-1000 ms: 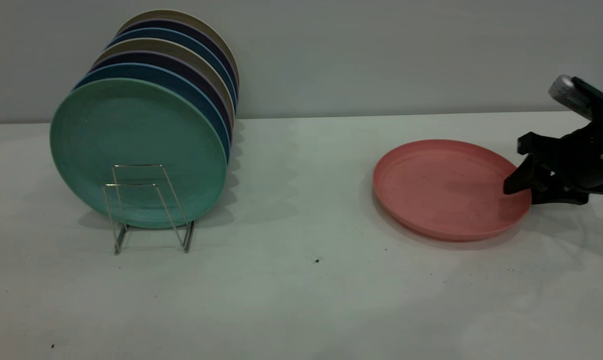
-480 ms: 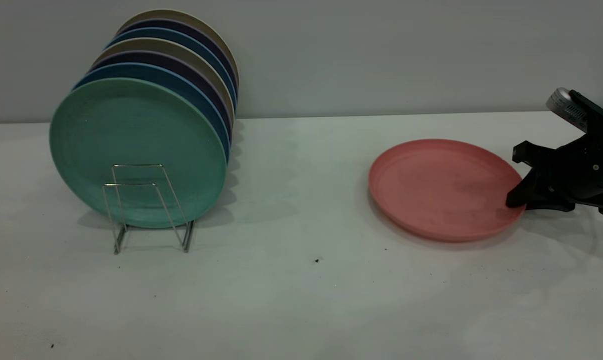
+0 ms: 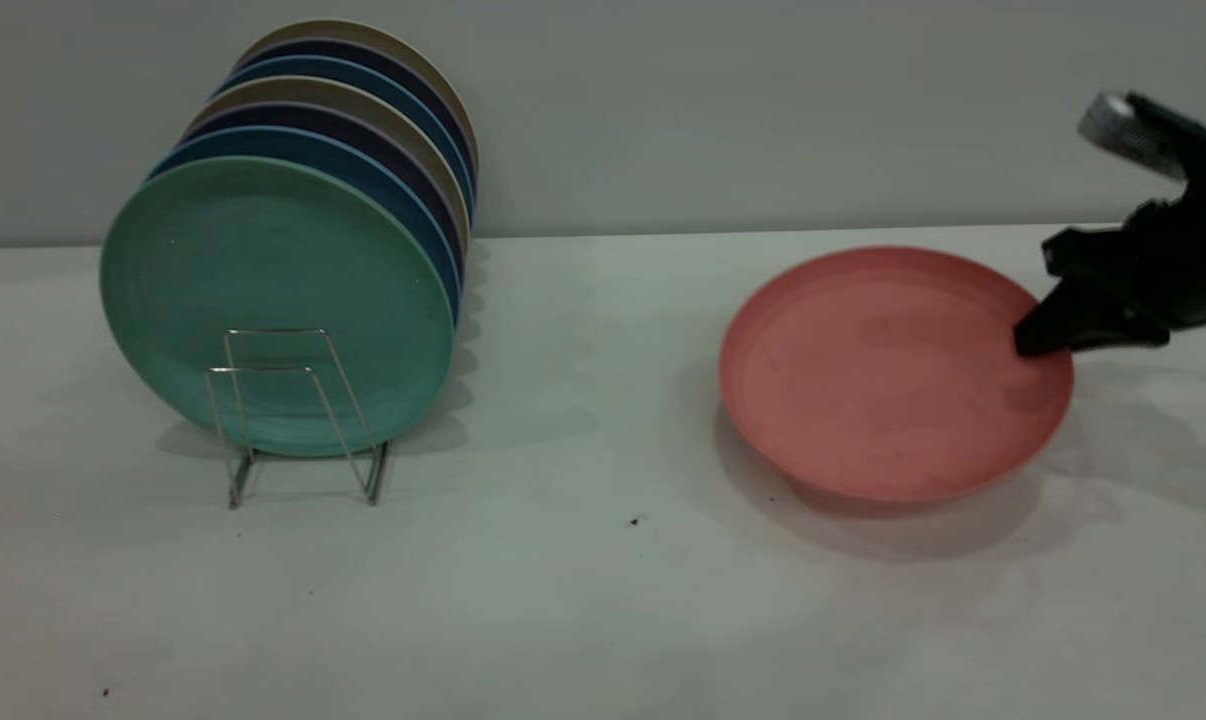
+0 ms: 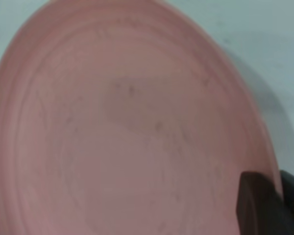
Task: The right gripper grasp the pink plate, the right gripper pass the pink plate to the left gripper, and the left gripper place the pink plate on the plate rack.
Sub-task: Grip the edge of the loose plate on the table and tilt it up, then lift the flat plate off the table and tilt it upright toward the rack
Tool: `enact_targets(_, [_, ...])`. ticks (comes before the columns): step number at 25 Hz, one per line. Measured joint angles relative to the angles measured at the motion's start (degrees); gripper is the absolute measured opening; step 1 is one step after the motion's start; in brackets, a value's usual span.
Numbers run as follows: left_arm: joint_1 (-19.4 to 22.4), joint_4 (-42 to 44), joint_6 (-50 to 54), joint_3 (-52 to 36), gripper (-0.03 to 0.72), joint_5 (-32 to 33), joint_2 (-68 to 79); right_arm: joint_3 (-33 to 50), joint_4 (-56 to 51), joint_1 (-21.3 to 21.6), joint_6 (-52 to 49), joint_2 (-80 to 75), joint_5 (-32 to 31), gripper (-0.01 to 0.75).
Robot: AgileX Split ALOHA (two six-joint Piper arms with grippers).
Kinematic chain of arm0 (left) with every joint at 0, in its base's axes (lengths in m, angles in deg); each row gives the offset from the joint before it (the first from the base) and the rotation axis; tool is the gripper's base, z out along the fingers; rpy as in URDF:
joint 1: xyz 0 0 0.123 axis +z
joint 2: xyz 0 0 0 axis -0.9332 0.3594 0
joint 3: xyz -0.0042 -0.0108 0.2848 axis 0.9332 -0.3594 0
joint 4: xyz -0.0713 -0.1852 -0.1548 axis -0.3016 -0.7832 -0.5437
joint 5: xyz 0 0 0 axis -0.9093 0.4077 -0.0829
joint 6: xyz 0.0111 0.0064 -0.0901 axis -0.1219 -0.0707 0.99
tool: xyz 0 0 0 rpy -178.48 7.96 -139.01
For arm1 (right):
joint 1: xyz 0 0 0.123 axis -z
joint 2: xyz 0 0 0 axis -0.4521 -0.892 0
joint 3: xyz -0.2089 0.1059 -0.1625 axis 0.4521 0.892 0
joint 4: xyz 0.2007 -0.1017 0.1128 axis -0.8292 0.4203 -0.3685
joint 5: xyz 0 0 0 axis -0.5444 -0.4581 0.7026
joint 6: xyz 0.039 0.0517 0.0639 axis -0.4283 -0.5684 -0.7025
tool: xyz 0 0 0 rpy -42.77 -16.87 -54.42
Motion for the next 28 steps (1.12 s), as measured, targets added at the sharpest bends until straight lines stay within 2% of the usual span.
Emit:
enact_targets(9, [0.0, -20.6, -22.04, 0.0, 0.458, -1.15, 17.64, 0.0, 0.96, -0.86, -0.5, 1.29, -13.72, 0.011])
enact_targets(15, [0.0, -30.99, -31.9, 0.0, 0.458, -2.33, 27.74, 0.0, 0.34, -4.68, -2.52, 2.16, -15.87, 0.011])
enact_targets(28, [0.0, -45.75, -46.34, 0.29, 0.458, -3.14, 39.04, 0.0, -4.47, -13.36, -2.81, 3.68, -18.52, 0.011])
